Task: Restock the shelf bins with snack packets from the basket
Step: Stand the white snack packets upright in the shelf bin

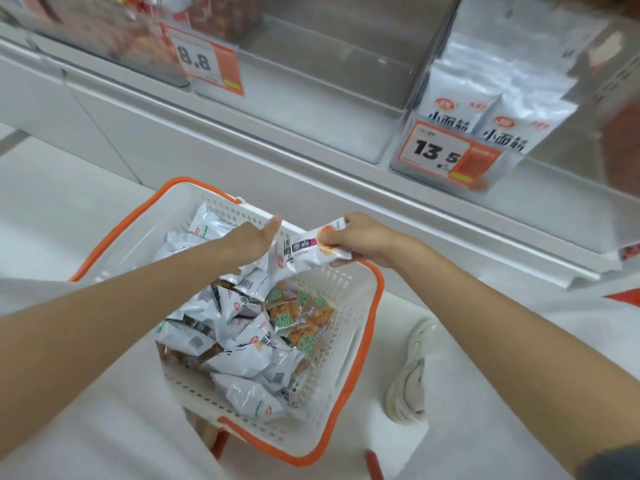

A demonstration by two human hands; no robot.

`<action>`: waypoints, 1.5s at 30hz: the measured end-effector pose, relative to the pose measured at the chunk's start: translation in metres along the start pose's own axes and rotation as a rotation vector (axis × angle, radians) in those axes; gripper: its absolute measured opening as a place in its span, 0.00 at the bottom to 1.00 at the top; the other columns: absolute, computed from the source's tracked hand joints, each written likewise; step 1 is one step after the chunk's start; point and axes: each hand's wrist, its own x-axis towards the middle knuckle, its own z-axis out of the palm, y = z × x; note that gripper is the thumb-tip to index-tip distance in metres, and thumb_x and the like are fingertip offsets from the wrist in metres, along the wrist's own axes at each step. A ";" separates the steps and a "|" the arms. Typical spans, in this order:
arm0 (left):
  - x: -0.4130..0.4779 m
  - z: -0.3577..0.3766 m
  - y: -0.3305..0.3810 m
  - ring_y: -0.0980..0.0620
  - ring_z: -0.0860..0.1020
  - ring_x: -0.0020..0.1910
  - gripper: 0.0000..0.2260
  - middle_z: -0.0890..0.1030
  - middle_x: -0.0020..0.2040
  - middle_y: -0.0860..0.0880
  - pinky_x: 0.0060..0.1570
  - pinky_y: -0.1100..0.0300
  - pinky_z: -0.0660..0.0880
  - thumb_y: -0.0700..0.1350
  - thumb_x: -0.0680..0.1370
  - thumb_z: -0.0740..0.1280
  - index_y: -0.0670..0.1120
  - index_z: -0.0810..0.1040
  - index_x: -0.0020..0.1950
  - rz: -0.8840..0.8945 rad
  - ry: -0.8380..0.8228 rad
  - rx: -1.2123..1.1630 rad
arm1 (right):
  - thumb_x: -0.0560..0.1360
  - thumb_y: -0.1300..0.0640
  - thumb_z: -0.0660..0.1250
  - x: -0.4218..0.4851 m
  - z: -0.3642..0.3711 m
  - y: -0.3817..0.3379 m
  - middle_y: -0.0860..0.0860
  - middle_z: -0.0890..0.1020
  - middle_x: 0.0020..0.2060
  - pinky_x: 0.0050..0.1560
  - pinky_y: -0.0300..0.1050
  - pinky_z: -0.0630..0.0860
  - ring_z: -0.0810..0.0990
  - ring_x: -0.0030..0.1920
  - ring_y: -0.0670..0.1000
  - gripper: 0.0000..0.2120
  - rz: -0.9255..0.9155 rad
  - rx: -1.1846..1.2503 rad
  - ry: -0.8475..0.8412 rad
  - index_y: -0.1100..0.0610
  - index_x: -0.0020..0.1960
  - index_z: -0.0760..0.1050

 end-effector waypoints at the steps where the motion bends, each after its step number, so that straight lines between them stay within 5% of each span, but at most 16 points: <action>1: 0.000 0.002 0.004 0.43 0.79 0.54 0.39 0.74 0.63 0.43 0.48 0.52 0.78 0.71 0.76 0.47 0.39 0.70 0.67 -0.029 -0.036 -0.198 | 0.76 0.62 0.70 -0.013 -0.004 -0.005 0.61 0.82 0.47 0.41 0.46 0.84 0.82 0.44 0.55 0.06 -0.003 0.131 0.016 0.64 0.50 0.76; 3: -0.006 0.006 0.015 0.46 0.82 0.49 0.35 0.74 0.62 0.49 0.41 0.55 0.82 0.69 0.77 0.54 0.41 0.69 0.69 -0.013 -0.094 -0.551 | 0.75 0.63 0.71 -0.033 -0.008 -0.006 0.60 0.83 0.52 0.46 0.48 0.83 0.83 0.45 0.54 0.13 -0.001 0.314 0.005 0.64 0.58 0.74; 4: -0.010 0.007 0.021 0.49 0.82 0.43 0.32 0.75 0.54 0.50 0.37 0.57 0.82 0.66 0.77 0.57 0.40 0.70 0.67 0.035 -0.079 -0.637 | 0.75 0.63 0.71 -0.041 -0.009 -0.005 0.60 0.83 0.53 0.49 0.48 0.82 0.83 0.47 0.53 0.15 0.020 0.339 -0.025 0.64 0.59 0.73; 6: -0.012 0.008 0.029 0.51 0.78 0.33 0.29 0.71 0.36 0.43 0.34 0.53 0.82 0.63 0.77 0.61 0.36 0.75 0.55 0.238 0.065 -0.544 | 0.75 0.63 0.71 -0.054 -0.008 -0.003 0.59 0.83 0.54 0.54 0.49 0.81 0.84 0.50 0.53 0.12 0.070 0.281 -0.114 0.61 0.57 0.74; 8: -0.017 0.008 0.035 0.50 0.78 0.29 0.27 0.71 0.31 0.39 0.32 0.48 0.81 0.62 0.77 0.63 0.36 0.74 0.39 0.485 0.177 -0.347 | 0.75 0.58 0.71 -0.064 -0.007 -0.002 0.59 0.83 0.55 0.58 0.52 0.79 0.83 0.55 0.56 0.14 0.082 0.171 -0.206 0.59 0.58 0.76; 13: -0.021 0.005 0.053 0.58 0.73 0.20 0.20 0.73 0.21 0.54 0.21 0.62 0.70 0.54 0.77 0.68 0.46 0.71 0.29 0.721 0.192 -0.262 | 0.75 0.56 0.72 -0.065 -0.003 -0.005 0.60 0.83 0.54 0.63 0.52 0.77 0.82 0.56 0.59 0.12 0.000 0.003 -0.298 0.59 0.56 0.77; 18: -0.018 -0.001 0.059 0.53 0.75 0.21 0.20 0.76 0.22 0.52 0.20 0.59 0.73 0.55 0.73 0.72 0.41 0.76 0.31 0.697 0.240 -0.332 | 0.68 0.53 0.76 -0.060 -0.012 -0.010 0.55 0.85 0.50 0.61 0.51 0.77 0.83 0.52 0.54 0.13 -0.059 -0.064 -0.352 0.54 0.51 0.80; 24: -0.029 -0.006 0.070 0.53 0.75 0.25 0.20 0.79 0.27 0.49 0.25 0.57 0.71 0.57 0.72 0.72 0.40 0.78 0.33 0.773 0.279 -0.248 | 0.72 0.60 0.75 -0.070 -0.025 -0.012 0.52 0.83 0.53 0.59 0.46 0.78 0.82 0.55 0.52 0.17 -0.127 -0.107 -0.361 0.56 0.60 0.76; 29: -0.053 -0.027 0.116 0.57 0.66 0.25 0.22 0.72 0.26 0.50 0.28 0.60 0.62 0.60 0.71 0.72 0.42 0.75 0.32 0.900 0.379 -0.042 | 0.77 0.57 0.68 -0.090 -0.050 -0.031 0.50 0.85 0.51 0.50 0.39 0.77 0.84 0.50 0.48 0.12 -0.250 0.009 -0.088 0.56 0.60 0.77; 32: -0.073 -0.032 0.159 0.60 0.78 0.31 0.14 0.80 0.33 0.55 0.32 0.62 0.75 0.57 0.70 0.74 0.47 0.80 0.41 0.920 0.346 -0.248 | 0.74 0.57 0.69 -0.107 -0.078 -0.042 0.52 0.85 0.47 0.57 0.48 0.78 0.83 0.48 0.51 0.09 -0.297 0.089 0.034 0.57 0.54 0.80; 36: -0.085 -0.033 0.213 0.43 0.84 0.41 0.19 0.84 0.41 0.39 0.39 0.44 0.81 0.53 0.68 0.78 0.37 0.81 0.46 0.908 0.218 -0.378 | 0.72 0.47 0.67 -0.143 -0.118 -0.061 0.56 0.85 0.50 0.54 0.46 0.79 0.84 0.47 0.52 0.17 -0.322 0.235 0.116 0.57 0.54 0.81; 39: -0.093 -0.026 0.251 0.43 0.83 0.37 0.28 0.82 0.41 0.34 0.39 0.41 0.80 0.59 0.65 0.77 0.33 0.78 0.43 0.950 0.241 -0.371 | 0.76 0.47 0.64 -0.162 -0.145 -0.064 0.57 0.85 0.48 0.51 0.45 0.80 0.84 0.46 0.52 0.18 -0.340 0.294 0.233 0.60 0.53 0.81; 45: -0.091 -0.009 0.322 0.50 0.80 0.49 0.16 0.81 0.47 0.52 0.52 0.52 0.78 0.60 0.75 0.68 0.49 0.78 0.53 0.980 0.329 -0.074 | 0.77 0.46 0.65 -0.184 -0.213 -0.048 0.58 0.85 0.49 0.52 0.49 0.79 0.84 0.47 0.54 0.19 -0.292 0.420 0.407 0.61 0.56 0.80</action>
